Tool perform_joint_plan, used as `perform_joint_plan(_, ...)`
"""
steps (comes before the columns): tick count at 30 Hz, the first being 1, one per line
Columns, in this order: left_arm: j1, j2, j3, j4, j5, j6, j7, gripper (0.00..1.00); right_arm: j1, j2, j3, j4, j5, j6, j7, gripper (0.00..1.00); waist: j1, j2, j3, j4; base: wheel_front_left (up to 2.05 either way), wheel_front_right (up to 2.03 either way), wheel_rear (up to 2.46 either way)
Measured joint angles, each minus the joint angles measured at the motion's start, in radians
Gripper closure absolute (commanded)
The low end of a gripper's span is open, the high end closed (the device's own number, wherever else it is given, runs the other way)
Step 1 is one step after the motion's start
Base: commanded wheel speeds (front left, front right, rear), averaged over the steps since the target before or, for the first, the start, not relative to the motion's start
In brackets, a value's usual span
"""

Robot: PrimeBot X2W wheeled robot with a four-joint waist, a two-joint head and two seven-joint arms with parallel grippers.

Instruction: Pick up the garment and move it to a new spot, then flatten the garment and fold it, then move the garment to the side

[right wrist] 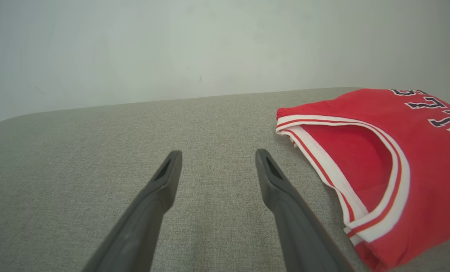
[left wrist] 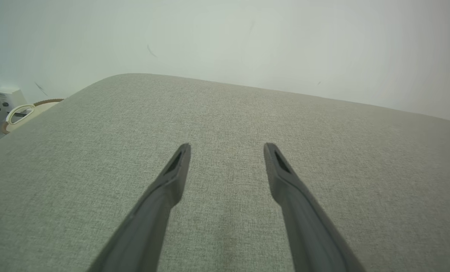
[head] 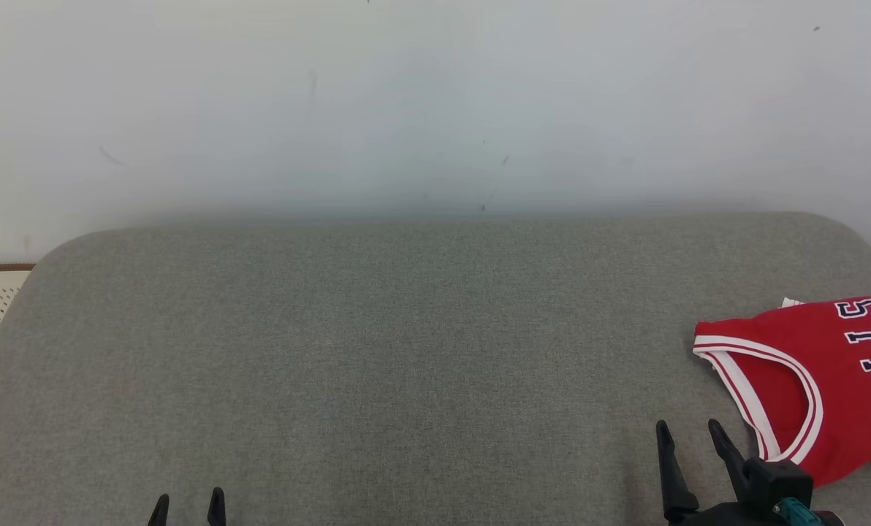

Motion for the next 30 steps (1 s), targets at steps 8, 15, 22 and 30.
perform_joint_plan(8,0.002,0.0,0.002,-0.006,-0.052,-0.048,0.0,0.0,0.017,0.004,-0.002,-0.012,-0.005,0.0,0.0,0.0,0.0,0.0,0.002,0.006,0.0,0.0,0.0)
perform_joint_plan(15,0.009,-0.008,0.002,0.049,-0.091,-0.049,0.029,1.0,0.06,0.007,-0.004,0.032,0.034,0.0,0.013,1.0,0.0,0.0,0.004,0.007,0.0,0.0,0.0)
perform_joint_plan(22,0.009,-0.008,0.018,0.04,-0.224,-0.05,0.076,1.0,0.065,0.01,-0.016,-0.007,0.177,0.0,0.035,1.0,0.0001,0.0,0.008,0.008,0.0,0.0,0.0)
perform_joint_plan(30,0.009,-0.008,0.026,0.018,-0.368,-0.058,0.119,1.0,0.084,0.014,-0.026,-0.052,0.33,0.0,0.057,1.0,0.0001,0.0,0.013,0.009,0.0,0.0,0.0)
